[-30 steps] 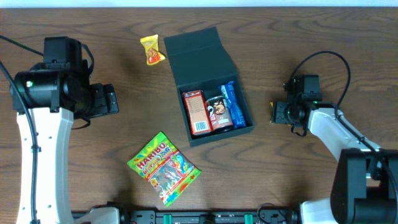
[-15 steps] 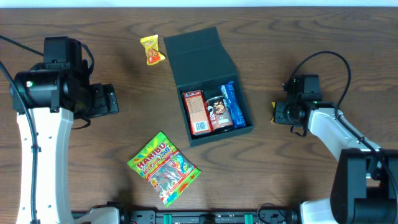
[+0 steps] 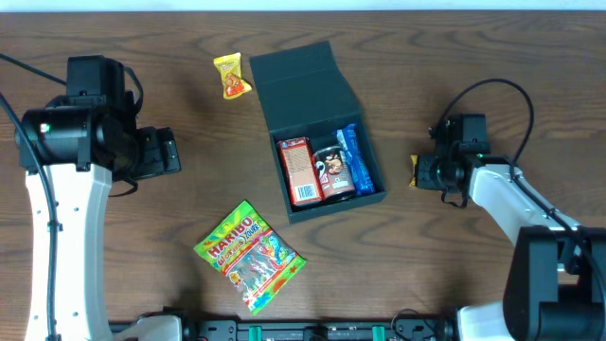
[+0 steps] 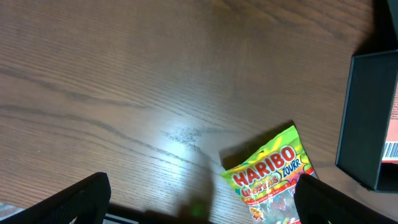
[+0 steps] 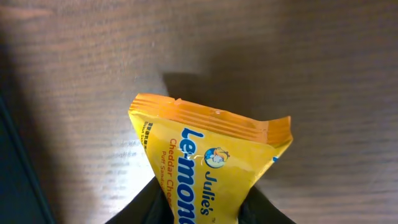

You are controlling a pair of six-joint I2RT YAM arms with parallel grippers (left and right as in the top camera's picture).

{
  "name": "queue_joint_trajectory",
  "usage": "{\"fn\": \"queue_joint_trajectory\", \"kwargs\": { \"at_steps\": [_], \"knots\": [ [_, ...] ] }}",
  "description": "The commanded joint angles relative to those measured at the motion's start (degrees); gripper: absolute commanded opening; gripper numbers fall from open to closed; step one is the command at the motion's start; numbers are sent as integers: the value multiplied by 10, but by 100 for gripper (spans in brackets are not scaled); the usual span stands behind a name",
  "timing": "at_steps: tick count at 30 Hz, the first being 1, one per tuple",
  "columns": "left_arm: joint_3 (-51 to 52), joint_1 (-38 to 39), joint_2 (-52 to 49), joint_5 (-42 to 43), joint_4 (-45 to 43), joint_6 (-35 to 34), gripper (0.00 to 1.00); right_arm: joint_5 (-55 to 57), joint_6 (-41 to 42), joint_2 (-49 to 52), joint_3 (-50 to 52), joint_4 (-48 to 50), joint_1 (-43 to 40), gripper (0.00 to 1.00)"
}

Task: Pack container
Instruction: 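Carry the yellow packet over the box and lower it inside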

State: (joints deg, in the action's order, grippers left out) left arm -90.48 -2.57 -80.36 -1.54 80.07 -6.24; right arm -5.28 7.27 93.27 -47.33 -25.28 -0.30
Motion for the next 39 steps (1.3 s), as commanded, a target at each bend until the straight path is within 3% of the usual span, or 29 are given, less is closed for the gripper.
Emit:
{"fn": "queue_joint_trajectory", "kwargs": {
  "at_steps": [1, 10, 19, 28, 39],
  "knots": [
    [-1, -3, 0, -3, 1, -9, 95, -10, 4, -8, -28, -23, 0, 27],
    [-1, -3, 0, -3, 1, -9, 95, -33, -18, -27, -110, -95, 16, 24],
    [-1, -3, 0, -3, 1, -9, 95, -21, -60, -30, -248, -150, 137, 28],
    [-1, -3, 0, -3, 1, -9, 95, -23, -183, -30, -340, -205, 243, 28],
    [-1, -3, 0, -3, 1, -9, 95, -132, -405, -14, -340, -219, 242, 24]
  ]
}}
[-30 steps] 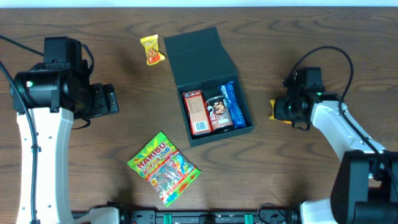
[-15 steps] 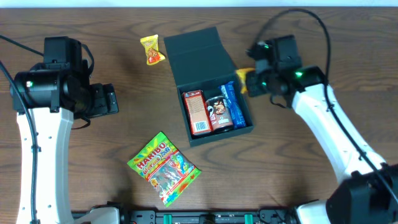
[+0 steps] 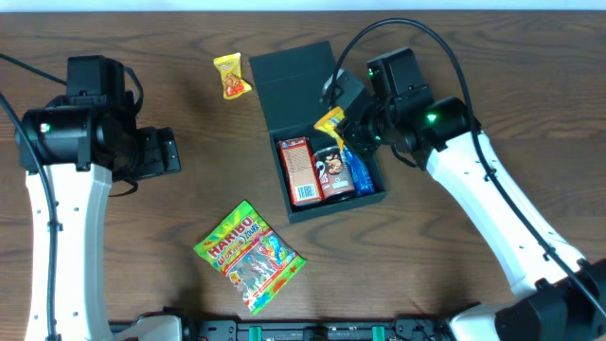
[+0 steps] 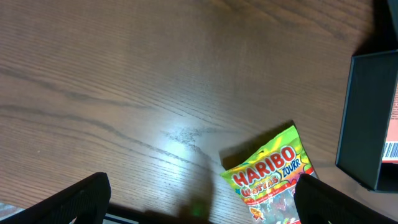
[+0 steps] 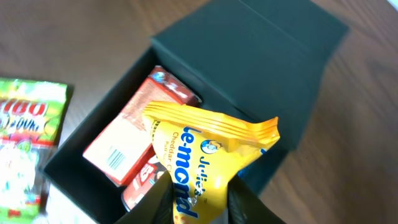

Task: Pack container
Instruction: 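Carry the yellow packet over the box and lower it inside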

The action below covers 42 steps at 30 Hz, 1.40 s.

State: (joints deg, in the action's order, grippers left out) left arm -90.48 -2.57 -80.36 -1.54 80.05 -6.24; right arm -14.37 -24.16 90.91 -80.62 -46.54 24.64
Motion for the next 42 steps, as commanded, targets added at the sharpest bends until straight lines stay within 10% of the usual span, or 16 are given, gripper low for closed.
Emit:
{"fn": "queue_joint_trajectory", "kwargs": {
  "at_steps": [1, 14, 42],
  "knots": [
    [-1, -3, 0, -3, 1, -9, 95, -42, -101, 16, -7, -12, -10, 23],
    [-1, -3, 0, -3, 1, -9, 95, -85, -148, 115, -7, 42, -45, 21],
    [-1, -3, 0, -3, 1, -9, 95, -164, -553, 164, -7, 29, -54, 14]
  ]
}}
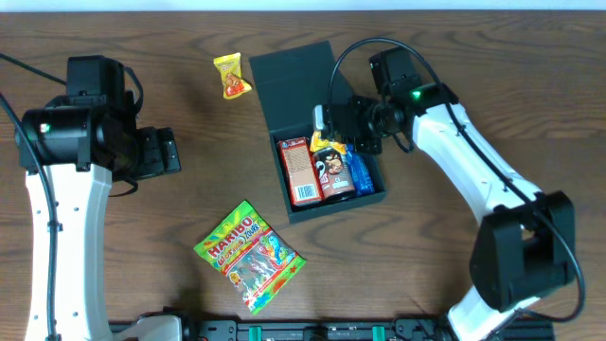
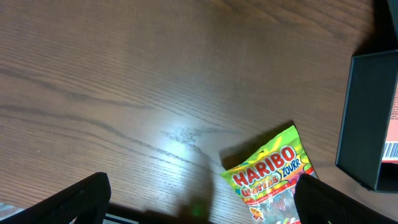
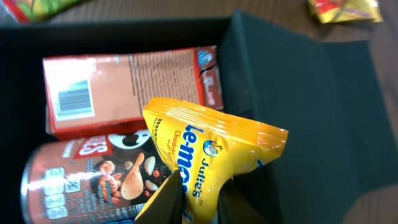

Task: Pack container
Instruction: 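Carry the yellow packet over the box and lower it inside, then release the yellow packet and raise the right gripper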

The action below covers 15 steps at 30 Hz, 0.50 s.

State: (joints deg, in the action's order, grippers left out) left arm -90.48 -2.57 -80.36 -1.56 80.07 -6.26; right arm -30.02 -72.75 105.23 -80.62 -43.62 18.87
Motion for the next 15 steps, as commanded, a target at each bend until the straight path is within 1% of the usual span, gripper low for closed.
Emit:
{"fn": "queue_joint_trajectory", "kwargs": {
  "at_steps": [1, 4, 6, 10, 13, 15],
  "knots": [
    [-1, -3, 0, -3, 1, -9, 95, 0, -73, 27, -7, 2, 3, 13],
    [-1, -3, 0, -3, 1, -8, 95, 29, -75, 43, -7, 16, 3, 11],
    [-1, -3, 0, -3, 1, -9, 95, 32, -75, 53, -7, 28, 3, 14],
    [-1, -3, 0, -3, 1, -8, 95, 31, -75, 55, -7, 38, 5, 38],
    [-1, -3, 0, -3, 1, -8, 95, 46, -75, 55, -7, 42, 11, 40],
    [-1, -3, 0, -3, 1, -8, 95, 54, -75, 55, -7, 42, 17, 50]
  ]
}}
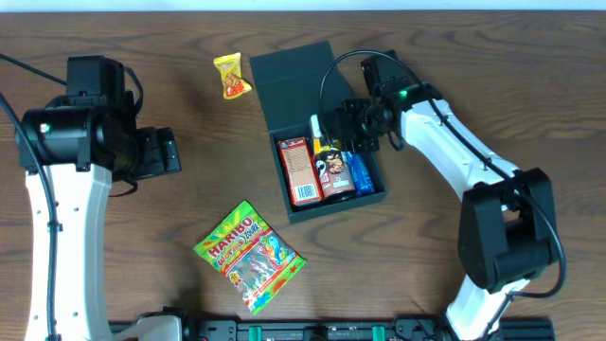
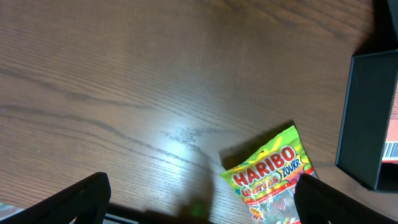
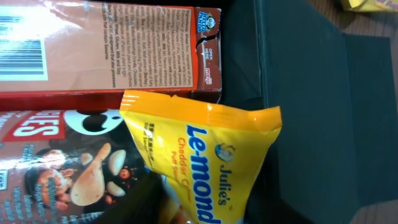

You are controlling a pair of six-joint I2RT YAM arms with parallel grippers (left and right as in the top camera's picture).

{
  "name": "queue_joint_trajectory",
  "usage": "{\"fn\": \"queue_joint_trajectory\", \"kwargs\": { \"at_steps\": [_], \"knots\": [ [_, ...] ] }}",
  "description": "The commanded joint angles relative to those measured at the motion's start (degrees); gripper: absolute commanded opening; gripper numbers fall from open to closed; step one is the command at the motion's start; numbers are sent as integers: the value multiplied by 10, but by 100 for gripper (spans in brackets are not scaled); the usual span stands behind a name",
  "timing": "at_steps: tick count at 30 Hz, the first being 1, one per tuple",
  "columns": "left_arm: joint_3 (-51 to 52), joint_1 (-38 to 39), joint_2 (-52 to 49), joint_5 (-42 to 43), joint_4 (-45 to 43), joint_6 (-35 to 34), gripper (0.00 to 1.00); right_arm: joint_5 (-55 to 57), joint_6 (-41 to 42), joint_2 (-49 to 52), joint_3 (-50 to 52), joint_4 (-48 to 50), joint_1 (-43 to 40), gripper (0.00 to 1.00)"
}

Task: Pack container
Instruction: 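Release the yellow packet and raise the right gripper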

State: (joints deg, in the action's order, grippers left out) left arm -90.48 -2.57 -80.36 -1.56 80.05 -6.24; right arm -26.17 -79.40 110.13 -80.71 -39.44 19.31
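Note:
The dark box stands open at mid-table with its lid laid back. Inside lie a red-brown carton, a chips can and a blue packet. My right gripper is shut on a yellow Le-mond packet, held low over the can and carton at the box's lid end. Its gripper point is mostly hidden by the packet. My left gripper stands open over bare table, far left of the box, fingers wide apart.
A second yellow packet lies on the table left of the lid. A Haribo bag lies in front of the box on the left, and shows in the left wrist view as the Haribo bag beside the box wall.
My right gripper has sunk lower into the box with the yellow packet, now close above the can and carton. The left arm has not moved.
My right gripper was shut on the yellow packet on the table right of the box. It then held the packet above the open box, then over the box's lid end, and now low among the contents. The left arm stayed still throughout.

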Motion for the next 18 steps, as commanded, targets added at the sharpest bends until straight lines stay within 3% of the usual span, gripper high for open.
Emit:
{"fn": "queue_joint_trajectory", "kwargs": {
  "at_steps": [1, 5, 18],
  "knots": [
    [-1, -3, 0, -3, 1, -9, 95, 21, -8, 6, -7, 0, 15, 51],
    [-1, -3, 0, -3, 1, -9, 95, 65, 7, 6, -19, 0, 31, 58],
    [-1, -3, 0, -3, 1, -9, 95, 97, 110, 6, -159, -74, 44, 56]
  ]
}}
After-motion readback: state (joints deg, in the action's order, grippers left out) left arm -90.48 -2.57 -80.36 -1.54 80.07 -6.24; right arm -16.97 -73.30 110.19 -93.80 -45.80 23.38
